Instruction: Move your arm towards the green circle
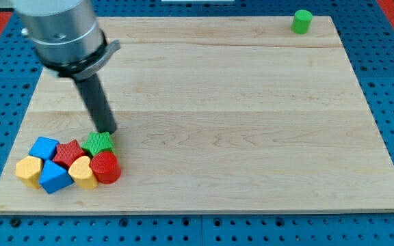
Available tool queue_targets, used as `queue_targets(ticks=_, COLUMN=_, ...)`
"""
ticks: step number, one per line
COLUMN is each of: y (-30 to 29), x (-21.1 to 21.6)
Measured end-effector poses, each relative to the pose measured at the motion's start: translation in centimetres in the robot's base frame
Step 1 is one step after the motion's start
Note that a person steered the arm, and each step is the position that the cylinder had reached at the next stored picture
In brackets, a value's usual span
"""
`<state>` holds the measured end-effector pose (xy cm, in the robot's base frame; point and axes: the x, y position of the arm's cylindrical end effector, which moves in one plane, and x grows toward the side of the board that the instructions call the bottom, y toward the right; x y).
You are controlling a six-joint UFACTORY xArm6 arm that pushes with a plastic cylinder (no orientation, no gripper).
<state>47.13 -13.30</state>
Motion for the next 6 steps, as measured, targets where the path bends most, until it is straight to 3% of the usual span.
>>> queue_targets(ticks=6, y=41.2, x=-19.5)
